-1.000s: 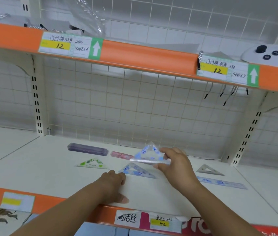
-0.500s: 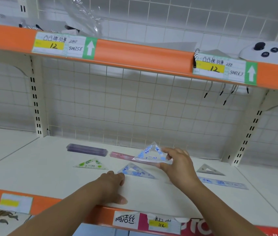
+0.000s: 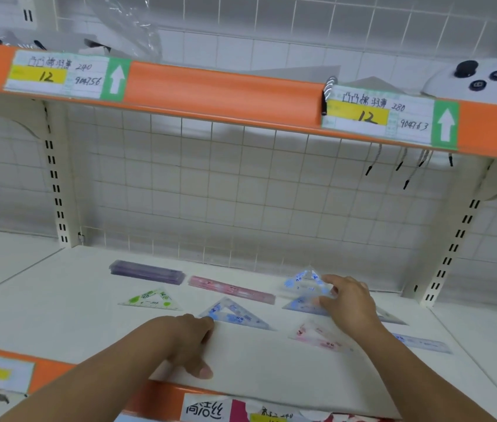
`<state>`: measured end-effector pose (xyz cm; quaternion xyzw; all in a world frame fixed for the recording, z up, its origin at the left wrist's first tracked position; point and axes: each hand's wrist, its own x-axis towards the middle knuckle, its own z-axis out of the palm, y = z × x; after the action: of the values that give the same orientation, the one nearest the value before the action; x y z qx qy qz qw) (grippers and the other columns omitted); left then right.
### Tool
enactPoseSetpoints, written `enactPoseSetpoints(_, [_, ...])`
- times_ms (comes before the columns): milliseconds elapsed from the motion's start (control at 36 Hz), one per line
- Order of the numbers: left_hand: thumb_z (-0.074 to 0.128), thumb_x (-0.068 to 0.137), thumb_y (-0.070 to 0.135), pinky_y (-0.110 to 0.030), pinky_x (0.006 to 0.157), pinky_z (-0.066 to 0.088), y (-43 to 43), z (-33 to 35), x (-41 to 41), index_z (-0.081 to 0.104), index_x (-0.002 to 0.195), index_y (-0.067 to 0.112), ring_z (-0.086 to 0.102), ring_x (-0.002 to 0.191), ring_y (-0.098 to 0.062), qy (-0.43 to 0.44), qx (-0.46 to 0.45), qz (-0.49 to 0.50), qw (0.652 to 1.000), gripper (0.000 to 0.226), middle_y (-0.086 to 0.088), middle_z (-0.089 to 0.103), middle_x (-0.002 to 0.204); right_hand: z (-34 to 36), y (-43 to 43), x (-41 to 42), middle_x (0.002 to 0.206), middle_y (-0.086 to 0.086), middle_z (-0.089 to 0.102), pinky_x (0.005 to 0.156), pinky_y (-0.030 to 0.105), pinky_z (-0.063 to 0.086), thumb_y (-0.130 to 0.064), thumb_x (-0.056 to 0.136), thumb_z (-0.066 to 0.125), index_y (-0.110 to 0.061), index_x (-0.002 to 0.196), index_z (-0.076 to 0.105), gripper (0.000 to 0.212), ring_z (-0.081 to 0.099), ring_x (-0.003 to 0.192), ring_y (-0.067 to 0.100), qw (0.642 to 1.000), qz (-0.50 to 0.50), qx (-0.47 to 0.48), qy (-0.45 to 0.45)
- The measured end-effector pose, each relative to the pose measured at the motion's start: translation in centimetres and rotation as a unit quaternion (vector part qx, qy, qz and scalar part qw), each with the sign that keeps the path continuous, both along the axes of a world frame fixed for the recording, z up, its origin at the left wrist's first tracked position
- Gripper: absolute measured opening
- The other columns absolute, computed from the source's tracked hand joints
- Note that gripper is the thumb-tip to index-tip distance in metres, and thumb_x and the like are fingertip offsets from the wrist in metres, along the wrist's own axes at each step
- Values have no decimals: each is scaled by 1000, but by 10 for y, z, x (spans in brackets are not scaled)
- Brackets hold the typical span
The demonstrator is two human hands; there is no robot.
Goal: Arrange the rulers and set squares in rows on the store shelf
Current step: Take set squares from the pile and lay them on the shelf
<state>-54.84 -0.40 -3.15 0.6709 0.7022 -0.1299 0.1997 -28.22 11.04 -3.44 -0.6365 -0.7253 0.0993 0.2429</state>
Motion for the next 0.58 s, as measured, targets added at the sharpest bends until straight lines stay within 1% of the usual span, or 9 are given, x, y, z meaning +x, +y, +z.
enactPoseSetpoints(83, [69, 81, 47, -31, 78, 42, 1, 1, 0, 42, 124, 18, 52, 93, -23, 2, -7, 1, 1000, 58, -4, 50, 116, -6, 15, 9, 118, 2, 57, 94, 34, 43, -35, 87, 64, -32, 134, 54, 48, 44, 118, 24, 1000, -11, -19, -15])
enactPoseSetpoints(167, [69, 80, 47, -34, 84, 42, 2, 0, 0, 42, 123, 19, 50, 93, -22, 0, -7, 6, 1000, 58, 1, 44, 106, -10, 27, 14, 122, 1, 56, 94, 33, 42, -35, 87, 63, -34, 133, 54, 47, 42, 121, 26, 999, -6, -42, -32])
enactPoseSetpoints(250, [70, 80, 46, -36, 88, 43, 2, 1, -1, 42, 123, 19, 50, 94, -22, -2, -11, 9, 1000, 59, 2, 42, 106, -13, 36, 16, 134, -2, 52, 101, 33, 38, -38, 86, 65, -35, 131, 54, 46, 37, 129, 26, 995, 4, -76, -58])
enactPoseSetpoints(306, [70, 81, 45, -35, 89, 43, 2, 1, -1, 42, 124, 18, 49, 94, -22, -3, -15, 14, 1000, 59, 0, 44, 108, -16, 41, 17, 138, -6, 50, 103, 33, 37, -42, 83, 67, -37, 128, 56, 46, 36, 132, 25, 993, 15, -97, -72])
enactPoseSetpoints(417, [70, 80, 47, -35, 83, 39, 4, -1, 1, 41, 125, 20, 45, 93, -21, 10, -16, 19, 1000, 61, -6, 48, 124, -22, 48, 18, 133, -11, 53, 102, 34, 40, -48, 76, 71, -43, 121, 59, 47, 38, 130, 23, 989, 18, -126, -81])
enactPoseSetpoints(472, [70, 79, 48, -34, 81, 38, 4, -2, 1, 41, 124, 19, 45, 93, -21, 11, -15, 22, 1000, 61, -7, 49, 124, -24, 50, 19, 133, -12, 53, 103, 34, 39, -47, 76, 71, -43, 121, 59, 47, 35, 132, 23, 988, 19, -133, -81])
enactPoseSetpoints(556, [70, 79, 49, -34, 81, 38, 5, -1, 1, 41, 125, 20, 45, 92, -21, 14, -15, 25, 999, 62, -4, 47, 114, -25, 53, 20, 134, -11, 52, 105, 35, 36, -46, 76, 72, -41, 122, 58, 48, 32, 132, 24, 987, 23, -145, -72])
enactPoseSetpoints(583, [70, 79, 49, -34, 81, 38, 5, -1, 1, 41, 125, 20, 45, 92, -21, 15, -17, 27, 999, 62, -4, 47, 114, -26, 53, 20, 134, -11, 52, 106, 35, 35, -47, 76, 72, -41, 122, 58, 48, 31, 132, 24, 986, 25, -149, -74])
